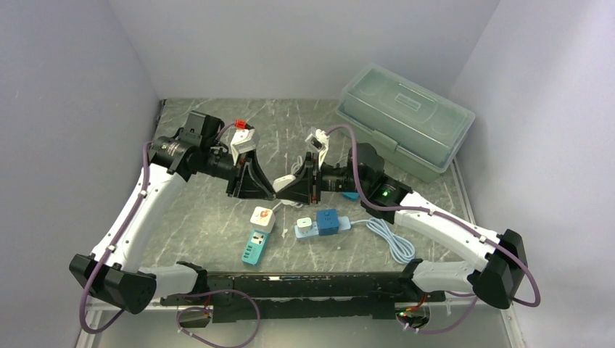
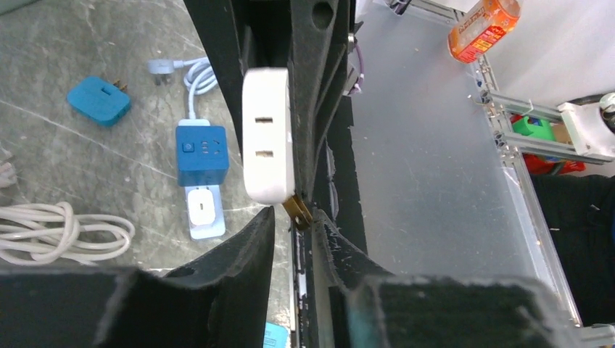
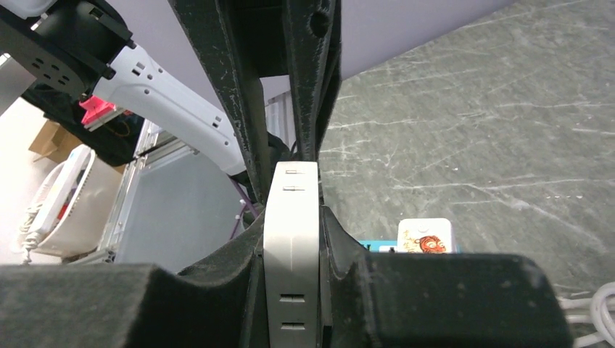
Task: Insert the plug
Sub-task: Pick up the plug from the center of the board.
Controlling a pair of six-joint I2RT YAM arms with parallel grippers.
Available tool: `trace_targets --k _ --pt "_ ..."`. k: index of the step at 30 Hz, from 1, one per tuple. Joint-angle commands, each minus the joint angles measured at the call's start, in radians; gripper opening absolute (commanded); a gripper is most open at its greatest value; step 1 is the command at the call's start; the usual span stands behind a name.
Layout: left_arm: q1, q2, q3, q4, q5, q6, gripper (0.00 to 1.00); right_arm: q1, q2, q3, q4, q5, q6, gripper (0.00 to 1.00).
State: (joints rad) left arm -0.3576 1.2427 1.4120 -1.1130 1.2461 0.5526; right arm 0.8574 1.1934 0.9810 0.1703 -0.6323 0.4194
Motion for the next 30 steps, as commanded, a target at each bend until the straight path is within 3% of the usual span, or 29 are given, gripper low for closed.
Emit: trace_targets --k 1,7,8,12,14,17,19,23,30 --pt "0.0 0.001 0.038 -0.074 0.033 0.061 0.0 -0.017 -0.04 0.058 0.046 -0.044 -0.011 0.0" --pt "0.0 -0.024 0.011 0.017 0.015 -0.012 0.0 -0.018 -0.027 0.06 0.078 -0.062 0.011 0.0" --pt "0.0 -0.027 0.01 0.025 0.012 -0.019 0.08 -0.018 -0.025 0.061 0.076 -0.062 0.01 0.0" --pt "-0.001 -0.046 -0.005 0.025 -0.033 -0.013 0.78 -0.019 -0.032 0.051 0.047 -0.036 -0.013 0.0" --pt "-0.001 -0.059 -0.022 0.004 -0.075 0.037 0.96 -0.02 -0.039 0.044 0.009 -0.004 -0.046 0.0" --pt "-0.001 -0.078 -0.059 -0.048 -0.158 0.178 1.0 -0.019 -0.047 0.014 -0.043 0.051 -0.103 0.0" --pt "-0.001 -0.086 -0.1 -0.097 -0.245 0.346 1.0 -0.02 -0.059 -0.034 -0.05 0.089 -0.132 0.0" --pt "-0.001 -0.103 -0.249 -0.086 -0.396 0.541 1.0 -0.02 -0.095 -0.14 -0.008 0.16 -0.173 0.0" --pt "-0.007 -0.094 -0.42 0.094 -0.511 0.675 1.0 -0.02 -0.149 -0.221 -0.029 0.235 -0.215 0.0"
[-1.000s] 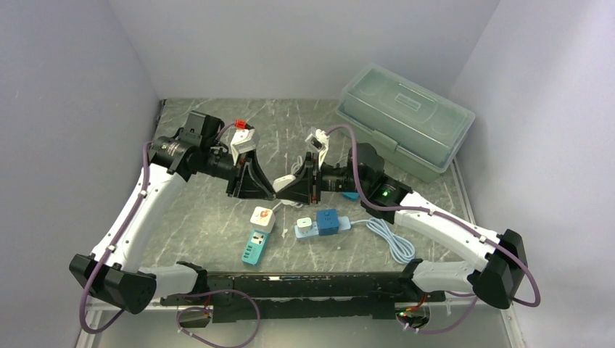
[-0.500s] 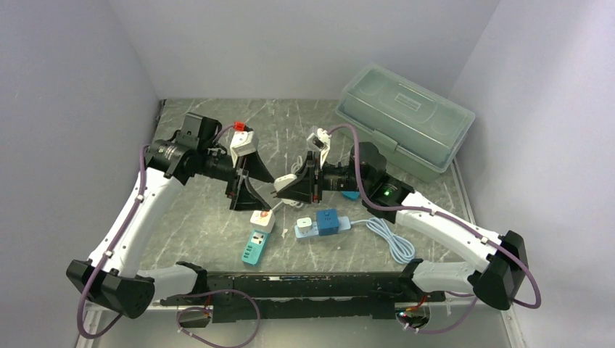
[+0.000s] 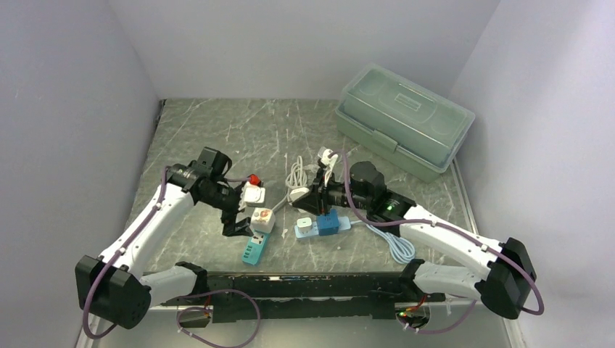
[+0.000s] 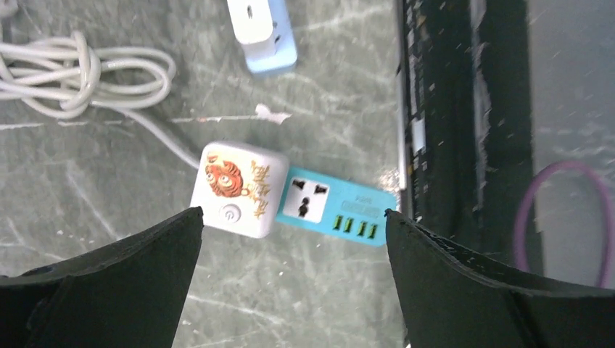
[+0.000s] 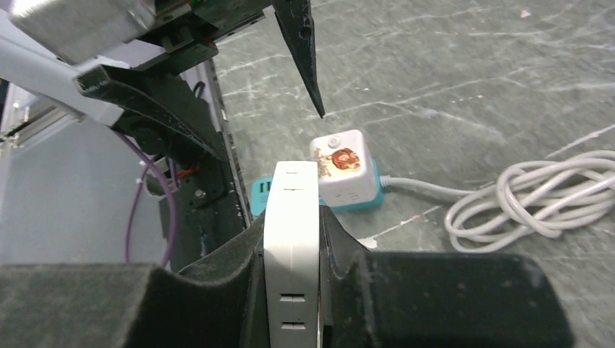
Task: Insert the plug
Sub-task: Pick up the plug from the center of the board, then insert the plug into the socket.
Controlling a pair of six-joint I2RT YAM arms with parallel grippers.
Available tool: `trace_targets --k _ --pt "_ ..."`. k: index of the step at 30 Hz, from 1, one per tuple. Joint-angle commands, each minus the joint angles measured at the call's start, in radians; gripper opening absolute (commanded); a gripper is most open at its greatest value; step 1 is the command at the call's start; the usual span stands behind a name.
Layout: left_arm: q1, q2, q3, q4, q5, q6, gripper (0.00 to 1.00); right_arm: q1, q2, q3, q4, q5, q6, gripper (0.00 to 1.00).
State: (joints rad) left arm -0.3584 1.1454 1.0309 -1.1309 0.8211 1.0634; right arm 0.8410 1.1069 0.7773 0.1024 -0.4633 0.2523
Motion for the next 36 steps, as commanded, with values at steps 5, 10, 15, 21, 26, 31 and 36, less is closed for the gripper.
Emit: trace_targets --k 5,10,15,21,26,31,36 --pt "-0.012 0.082 -0.054 0.164 -0.117 0.225 1.0 -0.003 -0.108 -0.096 0.087 0.086 -0.046 0.0" --pt "-0.036 0.159 -0.04 0.199 -0.131 0.216 1.0 -0.003 -0.084 -0.175 0.203 0.097 -0.032 0.0" --pt "-0.07 0.199 -0.036 0.217 -0.125 0.193 1.0 -0.001 -0.013 -0.201 0.284 0.089 -0.037 0.0" --pt "-0.077 0.223 -0.063 0.234 -0.161 0.173 0.82 0.041 0.054 -0.237 0.404 0.108 -0.073 0.0" --pt "-0.072 0.215 -0.113 0.291 -0.192 0.137 0.69 0.066 0.122 -0.213 0.425 0.108 -0.083 0.0" --pt "-0.029 0.205 -0.161 0.317 -0.19 0.144 0.63 0.076 0.162 -0.194 0.434 0.108 -0.092 0.0" --pt "0.079 0.206 -0.193 0.315 -0.165 0.18 0.59 0.078 0.211 -0.166 0.437 0.104 -0.098 0.0"
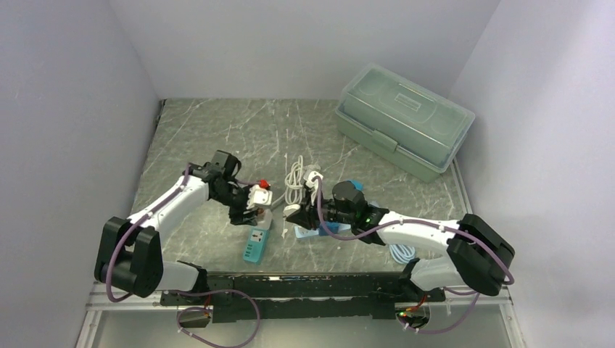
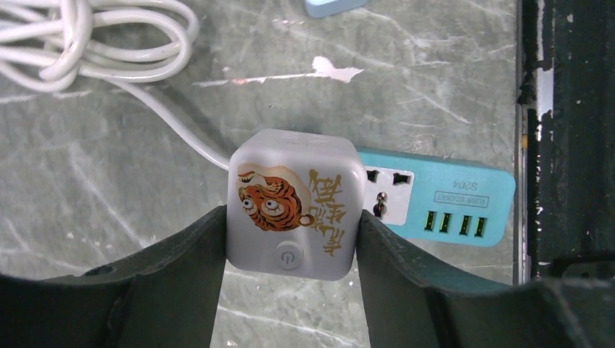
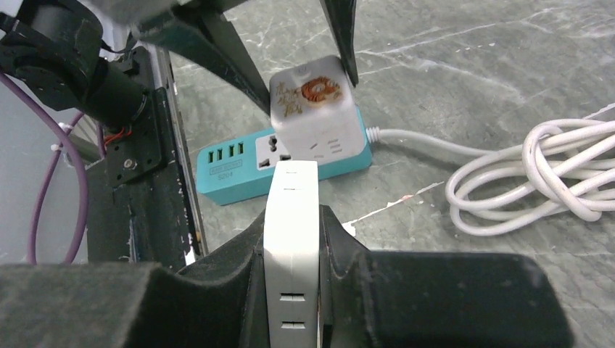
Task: Insert the plug
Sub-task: Insert the plug into the socket.
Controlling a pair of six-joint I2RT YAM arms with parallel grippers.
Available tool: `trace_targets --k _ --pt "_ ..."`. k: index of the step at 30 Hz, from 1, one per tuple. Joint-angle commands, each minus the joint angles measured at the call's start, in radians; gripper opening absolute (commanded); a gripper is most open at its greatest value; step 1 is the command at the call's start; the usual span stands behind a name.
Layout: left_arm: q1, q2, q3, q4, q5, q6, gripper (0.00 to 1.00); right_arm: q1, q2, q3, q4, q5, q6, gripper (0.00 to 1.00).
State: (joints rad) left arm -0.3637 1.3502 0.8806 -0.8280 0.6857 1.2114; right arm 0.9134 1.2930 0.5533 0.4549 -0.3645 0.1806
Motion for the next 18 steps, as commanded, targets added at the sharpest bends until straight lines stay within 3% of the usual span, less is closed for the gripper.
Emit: trace_targets --k 1,8,18 --pt "0.104 0.001 -0.048 0.009 -0.022 0.043 0.59 0.007 0.035 0.065 0.086 0.002 -0.029 0.0" --pt "0.207 -0.028 -0.117 0.024 0.017 0.158 0.53 0.007 0.119 0.118 0.129 -0.019 -0.049 0.0" --pt "0.272 -0.06 -0.179 0.01 0.066 0.209 0.43 0.007 0.276 0.192 0.25 -0.059 -0.135 0.0"
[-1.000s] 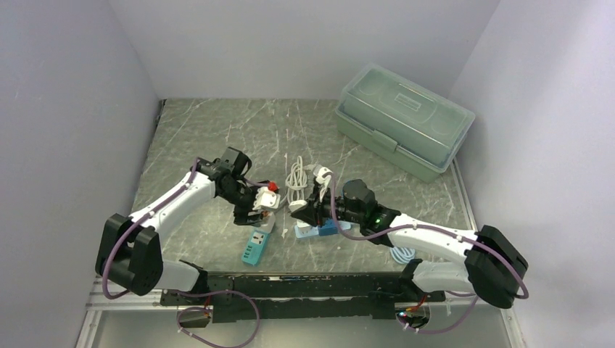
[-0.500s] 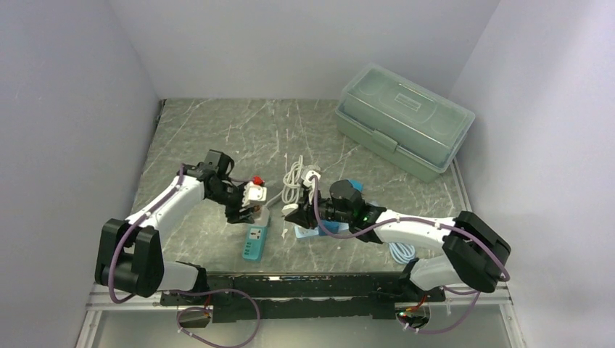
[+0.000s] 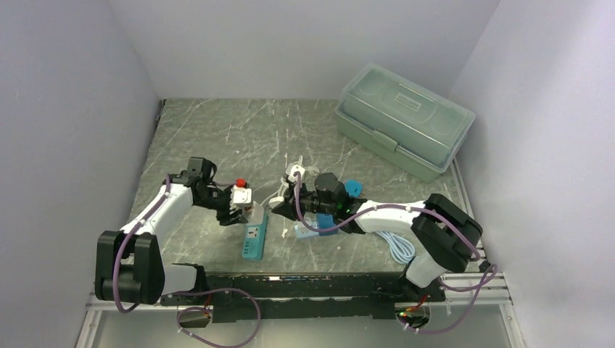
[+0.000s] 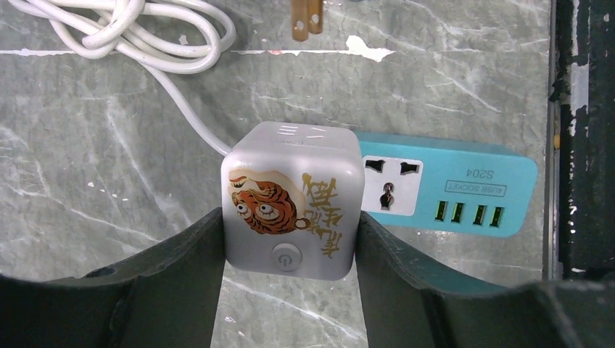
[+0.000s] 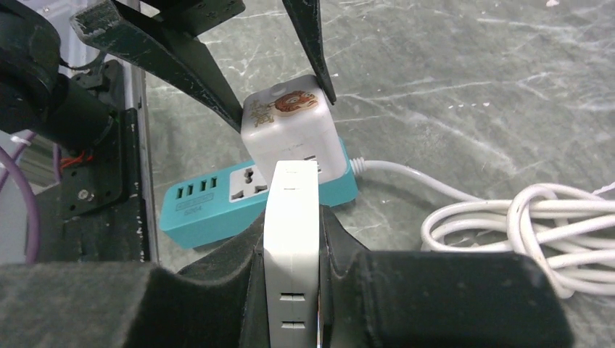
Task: Insert the plug
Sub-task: Insert the plug into the socket.
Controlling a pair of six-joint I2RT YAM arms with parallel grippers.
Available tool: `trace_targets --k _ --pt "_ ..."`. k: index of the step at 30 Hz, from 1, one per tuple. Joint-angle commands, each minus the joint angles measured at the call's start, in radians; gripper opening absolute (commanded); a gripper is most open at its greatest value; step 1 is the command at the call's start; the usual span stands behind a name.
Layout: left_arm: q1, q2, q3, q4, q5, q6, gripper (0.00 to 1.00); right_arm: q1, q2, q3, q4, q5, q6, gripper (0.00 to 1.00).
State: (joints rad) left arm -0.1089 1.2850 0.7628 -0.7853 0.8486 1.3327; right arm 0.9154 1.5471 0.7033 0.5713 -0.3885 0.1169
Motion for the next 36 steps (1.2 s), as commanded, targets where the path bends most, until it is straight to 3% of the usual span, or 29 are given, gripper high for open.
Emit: trace_targets --k 1,9,14,25,36 --pt "0.018 0.003 -0.07 -0.035 -0.097 0.098 0.43 0.005 0.029 0.035 0.157 -0.039 -0.092 0.0" --pt "0.018 -0.047 -0.153 -0.002 -0.151 0.198 0.4 0.005 0.12 -0.036 0.404 -0.103 -0.236 0.0" --pt "0.018 -0.058 -0.175 -0.005 -0.166 0.217 0.4 0.004 0.19 -0.005 0.433 -0.187 -0.26 0.0" --pt "0.018 -0.078 -0.192 -0.026 -0.166 0.241 0.4 0.004 0.274 -0.027 0.589 -0.178 -0.297 0.0" --pt "0.018 -0.064 -0.175 -0.04 -0.162 0.237 0.41 0.001 0.295 -0.043 0.607 -0.207 -0.323 0.0"
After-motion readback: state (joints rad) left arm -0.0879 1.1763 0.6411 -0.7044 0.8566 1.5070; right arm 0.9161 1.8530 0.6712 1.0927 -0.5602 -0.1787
